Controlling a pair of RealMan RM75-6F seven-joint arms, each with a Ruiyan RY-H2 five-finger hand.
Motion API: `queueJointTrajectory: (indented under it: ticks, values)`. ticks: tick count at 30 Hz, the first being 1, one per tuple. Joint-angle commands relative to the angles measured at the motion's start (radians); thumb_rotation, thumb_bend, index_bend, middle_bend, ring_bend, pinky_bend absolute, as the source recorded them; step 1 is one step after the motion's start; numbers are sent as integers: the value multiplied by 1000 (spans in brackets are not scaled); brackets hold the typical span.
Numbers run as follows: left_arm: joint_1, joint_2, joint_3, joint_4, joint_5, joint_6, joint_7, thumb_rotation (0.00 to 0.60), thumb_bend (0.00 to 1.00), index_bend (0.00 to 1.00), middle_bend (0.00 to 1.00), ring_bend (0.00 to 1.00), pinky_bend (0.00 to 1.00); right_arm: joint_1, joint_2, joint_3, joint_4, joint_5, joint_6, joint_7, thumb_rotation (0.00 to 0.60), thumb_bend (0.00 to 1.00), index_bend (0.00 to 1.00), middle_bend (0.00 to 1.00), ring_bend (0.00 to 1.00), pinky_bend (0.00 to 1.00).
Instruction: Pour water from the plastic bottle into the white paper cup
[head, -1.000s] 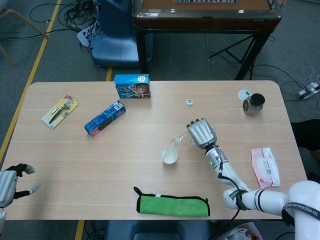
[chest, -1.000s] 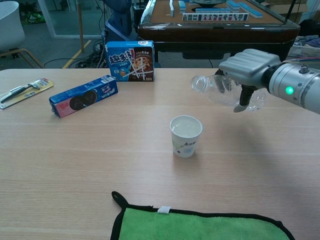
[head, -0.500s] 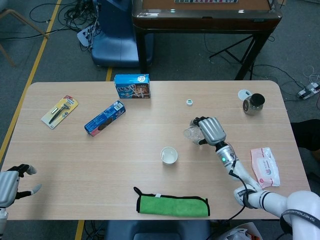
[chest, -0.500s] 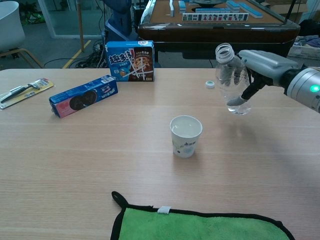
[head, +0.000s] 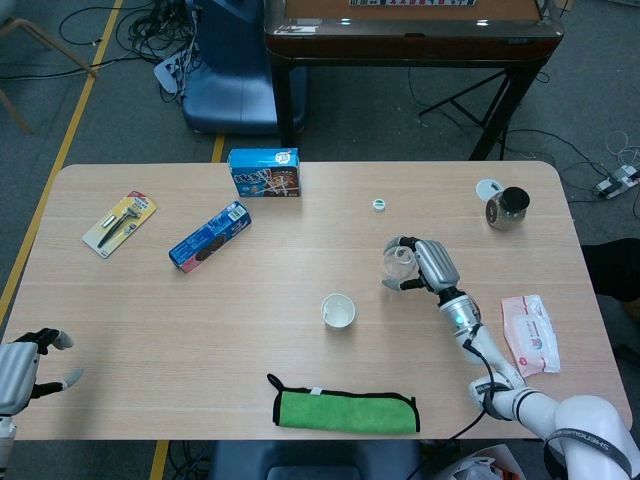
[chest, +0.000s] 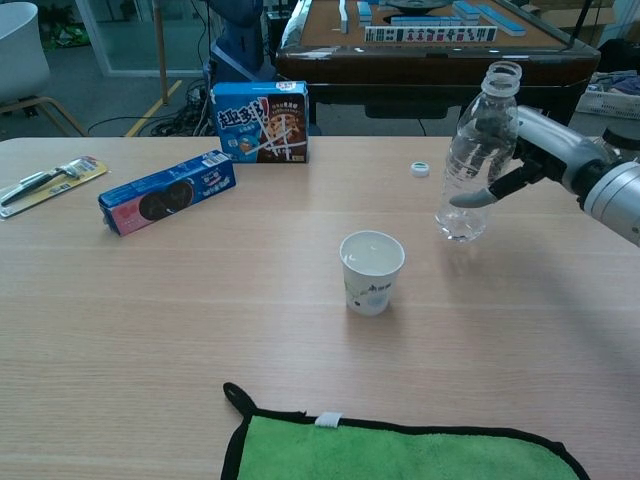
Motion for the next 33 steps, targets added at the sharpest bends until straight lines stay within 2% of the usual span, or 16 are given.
queueJointTrajectory:
  ticks: [1,10,19,27,33]
  values:
    - [0,0,0,1,-1,-1,-1,600,97,497,505,508,750,-10,-43,14,64,-9,1,89,600,167,599,608,522,567]
    - [-1,-1,0,0,-6,-6,2,600,97,497,505,508,750,-12,-107,25,169,-13,-19,218,600,162,599,603,518,567]
    - [-1,1,0,-1,-7,-6,1,600,97,497,505,507,750,-10,-141,12,240,-27,-57,258,600,150,599,572,491,567]
    - [0,2,0,-1,-6,-5,1,600,97,497,505,508,750,-6,-139,-3,256,-49,-71,271,600,29,557,461,405,565]
    - [0,1,1,-1,-7,-5,2,600,97,497,505,508,750,-5,-122,-15,250,-64,-77,273,600,0,423,327,294,469]
